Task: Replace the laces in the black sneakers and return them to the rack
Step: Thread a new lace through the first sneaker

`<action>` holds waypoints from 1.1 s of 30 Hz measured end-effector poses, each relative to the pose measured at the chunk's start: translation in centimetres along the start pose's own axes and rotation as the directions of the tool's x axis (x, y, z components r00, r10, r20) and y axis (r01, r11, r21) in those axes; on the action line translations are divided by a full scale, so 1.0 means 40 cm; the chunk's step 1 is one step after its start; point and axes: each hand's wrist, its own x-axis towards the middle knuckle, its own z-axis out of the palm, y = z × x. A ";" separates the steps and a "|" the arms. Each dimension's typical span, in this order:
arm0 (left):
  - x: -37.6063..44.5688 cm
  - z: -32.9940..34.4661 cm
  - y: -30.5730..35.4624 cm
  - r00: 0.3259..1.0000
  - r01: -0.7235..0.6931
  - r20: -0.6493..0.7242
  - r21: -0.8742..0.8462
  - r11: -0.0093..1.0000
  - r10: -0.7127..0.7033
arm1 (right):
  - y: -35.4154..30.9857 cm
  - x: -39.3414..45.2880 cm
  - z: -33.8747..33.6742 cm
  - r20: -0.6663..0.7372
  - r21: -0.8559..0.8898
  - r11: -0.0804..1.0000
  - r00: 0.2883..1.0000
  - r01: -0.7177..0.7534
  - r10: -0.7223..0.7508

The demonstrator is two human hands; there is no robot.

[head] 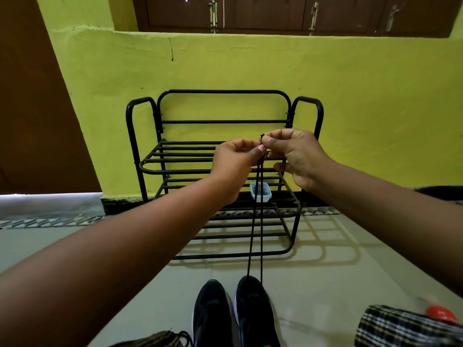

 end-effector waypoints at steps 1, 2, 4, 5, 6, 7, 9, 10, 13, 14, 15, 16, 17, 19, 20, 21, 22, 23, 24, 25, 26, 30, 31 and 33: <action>0.003 0.003 0.002 1.000 -0.013 -0.017 -0.004 1.000 0.013 | -0.003 -0.001 -0.004 -0.011 -0.004 1.000 1.000 0.009 -0.009; 0.006 0.005 0.003 0.999 -0.026 -0.032 -0.002 1.000 0.026 | -0.006 -0.001 -0.006 -0.020 -0.007 1.000 1.000 0.018 -0.018; 0.012 0.013 0.003 0.997 -0.052 -0.050 0.010 0.999 0.052 | -0.011 -0.001 -0.010 -0.034 -0.008 1.000 0.999 0.028 -0.028; 0.013 0.016 0.002 0.996 -0.065 -0.054 0.019 0.998 0.066 | -0.012 0.001 -0.011 -0.041 -0.009 1.000 0.999 0.028 -0.029; 0.016 0.019 -0.001 0.995 -0.077 -0.057 0.033 0.996 0.079 | -0.013 0.002 -0.011 -0.047 -0.016 0.999 0.999 0.027 -0.028; 0.018 0.018 -0.003 0.994 -0.091 -0.058 0.049 0.995 0.094 | -0.013 0.005 -0.009 -0.050 -0.027 0.999 0.998 0.025 -0.026; 0.022 0.016 -0.009 0.992 -0.109 -0.054 0.076 0.991 0.113 | -0.011 0.010 -0.002 -0.046 -0.043 0.999 0.999 0.010 -0.012; 0.023 0.013 -0.010 0.992 -0.113 -0.051 0.089 0.990 0.118 | -0.009 0.012 0.003 -0.040 -0.039 0.999 0.999 -0.003 0.002; 0.029 0.009 -0.010 0.991 -0.111 -0.058 0.143 0.983 0.120 | -0.007 0.022 0.016 -0.043 0.001 0.998 0.997 -0.062 0.062; 0.030 0.007 -0.007 0.992 -0.101 -0.061 0.156 0.983 0.111 | -0.007 0.027 0.022 -0.051 0.014 0.997 0.995 -0.081 0.082; 0.034 0.006 0.001 0.993 -0.088 -0.065 0.157 0.984 0.100 | -0.014 0.032 0.026 -0.057 0.025 0.995 0.994 -0.095 0.097; 0.038 0.006 0.003 0.994 -0.068 -0.075 0.153 0.986 0.080 | -0.014 0.038 0.029 -0.059 0.030 0.993 0.992 -0.111 0.113; 0.046 0.006 0.008 0.994 -0.048 -0.090 0.152 0.987 0.062 | -0.017 0.044 0.032 -0.058 0.033 0.992 0.991 -0.121 0.123; 0.064 0.006 0.010 0.992 -0.012 -0.120 0.174 0.985 0.033 | -0.015 0.057 0.037 -0.059 0.007 0.992 0.991 -0.123 0.123; 0.073 0.005 0.010 0.992 0.003 -0.124 0.196 0.981 0.022 | -0.012 0.062 0.038 -0.067 -0.018 0.993 0.991 -0.116 0.114; 0.084 0.002 0.005 0.992 0.014 -0.127 0.224 0.974 0.015 | -0.006 0.069 0.039 -0.076 -0.042 0.993 0.992 -0.106 0.103; 0.095 -0.002 0.004 0.991 0.022 -0.132 0.249 0.968 0.012 | -0.004 0.076 0.038 -0.090 -0.060 0.994 0.992 -0.096 0.091; 0.105 -0.009 -0.007 0.990 0.034 -0.141 0.273 0.961 0.005 | 0.005 0.083 0.037 -0.105 -0.075 0.993 0.991 -0.090 0.082; 0.111 -0.019 -0.013 0.989 0.042 -0.149 0.299 0.953 0.003 | 0.009 0.087 0.034 -0.114 -0.093 0.993 0.991 -0.079 0.068; 0.117 -0.031 -0.024 0.988 0.047 -0.152 0.324 0.945 0.003 | 0.016 0.089 0.029 -0.118 -0.117 0.991 0.991 -0.070 0.056; 0.121 -0.042 -0.045 0.989 0.053 -0.150 0.344 0.937 -0.001 | 0.038 0.092 0.025 -0.117 -0.139 0.988 0.992 -0.072 0.056; 0.106 -0.087 -0.169 0.987 0.087 -0.162 0.437 0.895 -0.016 | 0.195 0.063 0.031 -0.064 -0.240 0.963 0.991 -0.126 0.114; 0.095 -0.095 -0.217 0.986 0.122 -0.159 0.439 0.890 -0.057 | 0.258 0.047 0.038 -0.038 -0.277 0.949 0.988 -0.151 0.146; 0.063 -0.111 -0.312 0.980 0.185 -0.146 0.448 0.874 -0.132 | 0.375 0.010 0.048 0.021 -0.333 0.923 0.977 -0.193 0.212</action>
